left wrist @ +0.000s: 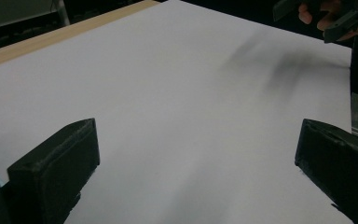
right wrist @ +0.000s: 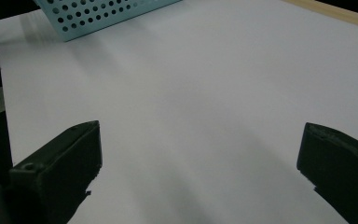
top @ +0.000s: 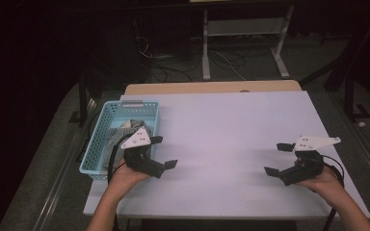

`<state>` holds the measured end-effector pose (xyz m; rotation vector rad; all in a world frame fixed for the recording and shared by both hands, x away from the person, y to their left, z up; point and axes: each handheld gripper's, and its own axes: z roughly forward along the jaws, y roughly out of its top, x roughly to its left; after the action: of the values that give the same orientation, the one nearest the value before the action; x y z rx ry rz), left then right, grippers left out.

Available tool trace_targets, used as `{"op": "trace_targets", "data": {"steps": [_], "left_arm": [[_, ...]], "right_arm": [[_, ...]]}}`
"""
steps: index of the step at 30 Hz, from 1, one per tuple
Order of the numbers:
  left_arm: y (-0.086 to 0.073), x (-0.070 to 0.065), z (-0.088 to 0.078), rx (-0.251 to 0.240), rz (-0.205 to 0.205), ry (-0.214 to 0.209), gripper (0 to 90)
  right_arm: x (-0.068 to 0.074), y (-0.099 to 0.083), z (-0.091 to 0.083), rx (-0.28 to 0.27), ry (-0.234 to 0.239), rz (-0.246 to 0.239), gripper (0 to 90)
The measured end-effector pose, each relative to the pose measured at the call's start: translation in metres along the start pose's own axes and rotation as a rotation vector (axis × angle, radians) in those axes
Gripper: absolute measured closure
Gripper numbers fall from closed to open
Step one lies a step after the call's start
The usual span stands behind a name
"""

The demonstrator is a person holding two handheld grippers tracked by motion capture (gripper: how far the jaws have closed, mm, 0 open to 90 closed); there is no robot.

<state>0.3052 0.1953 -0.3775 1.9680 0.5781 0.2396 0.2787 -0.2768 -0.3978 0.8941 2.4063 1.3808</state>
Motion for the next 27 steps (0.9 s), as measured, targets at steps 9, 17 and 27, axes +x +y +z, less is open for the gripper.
{"op": "trace_targets", "data": {"steps": [9, 17, 27], "left_arm": [[0.0007, 0.0013, 0.0006, 0.001, -0.006, 0.0, 0.0], [0.0018, 0.0022, 0.0003, 0.001, -0.006, -0.004, 0.0], [0.0039, 0.0032, 0.0005, 0.01, -0.007, 0.005, 0.0]], "right_arm": [[0.0005, -0.0041, -0.0017, -0.016, 0.018, 0.026, 0.1], [0.0029, -0.0069, -0.0019, -0.024, 0.02, 0.028, 0.1], [0.0034, -0.0102, -0.0006, -0.026, 0.03, 0.028, 0.0]]}}
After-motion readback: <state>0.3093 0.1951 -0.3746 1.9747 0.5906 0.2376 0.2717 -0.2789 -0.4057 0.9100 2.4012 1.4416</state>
